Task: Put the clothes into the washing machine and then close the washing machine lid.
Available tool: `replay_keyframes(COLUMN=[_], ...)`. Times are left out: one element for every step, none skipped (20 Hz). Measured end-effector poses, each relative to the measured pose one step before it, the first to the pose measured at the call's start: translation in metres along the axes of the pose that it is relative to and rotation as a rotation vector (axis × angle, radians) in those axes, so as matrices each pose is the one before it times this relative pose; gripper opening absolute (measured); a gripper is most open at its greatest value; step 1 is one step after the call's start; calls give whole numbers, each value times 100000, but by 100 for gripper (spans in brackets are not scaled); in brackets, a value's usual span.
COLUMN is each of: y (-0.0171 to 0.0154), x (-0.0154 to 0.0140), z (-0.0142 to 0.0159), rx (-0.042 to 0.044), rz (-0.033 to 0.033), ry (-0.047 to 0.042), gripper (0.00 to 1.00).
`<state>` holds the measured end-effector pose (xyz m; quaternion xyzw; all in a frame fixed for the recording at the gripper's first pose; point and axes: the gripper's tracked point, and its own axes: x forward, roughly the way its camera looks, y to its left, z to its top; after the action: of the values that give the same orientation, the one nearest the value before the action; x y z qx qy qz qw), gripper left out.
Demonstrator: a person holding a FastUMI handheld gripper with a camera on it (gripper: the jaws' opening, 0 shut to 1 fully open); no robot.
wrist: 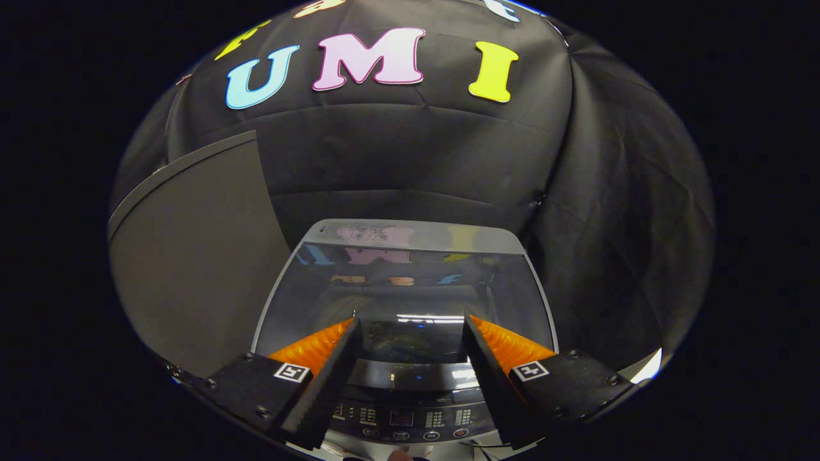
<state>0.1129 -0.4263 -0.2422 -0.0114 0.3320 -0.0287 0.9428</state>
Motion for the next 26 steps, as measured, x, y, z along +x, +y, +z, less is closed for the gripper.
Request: replay_keyframes(y=[-99, 100, 60, 62, 116, 51, 73, 151, 191, 137, 180, 113, -49, 83, 79, -20, 5, 266, 300, 109, -238, 91, 197, -46, -51, 153], x=[-188, -182, -326, -320, -353, -449, -573, -458, -364, -457, -669, -457, -361, -285, -319, -577, -560, -442, -222, -230, -327, -337, -148, -247, -131, -240], z=[230, 333, 532, 871, 1003, 1129, 1157, 1317, 1195, 1394, 1475, 1502, 1293, 1319, 1352, 1369, 1588, 1720, 1387, 1515, 1143, 1308, 1480, 1481, 1098, 795], rx=[157, 435, 156, 162, 45, 120, 534, 889, 852, 863, 605, 265, -36, 138, 128, -24, 254, 453, 75, -461, -392, 172, 457, 832, 579, -198], rz=[-180, 174, 36, 341, 226, 92, 147, 321, 322, 191, 880, 93, 223, 218, 46, -206, 194, 597, 555, -210, -395, -84, 67, -390, -115, 310], ry=[-133, -383, -1197, -1510, -2251, -2272, -2642, -2632, -2463, -2705, -3316, -2919, -2918, -2640, -2469, -2964, -3363, -3071, -3107, -2562, -2487, -1892, -2917, -2806, -1853, -1462], gripper=[99, 99, 99, 99, 99, 99, 99, 99, 99, 99, 99, 99, 98, 99, 99, 98, 98, 98, 98, 98, 98, 98, 98, 98, 98, 98])
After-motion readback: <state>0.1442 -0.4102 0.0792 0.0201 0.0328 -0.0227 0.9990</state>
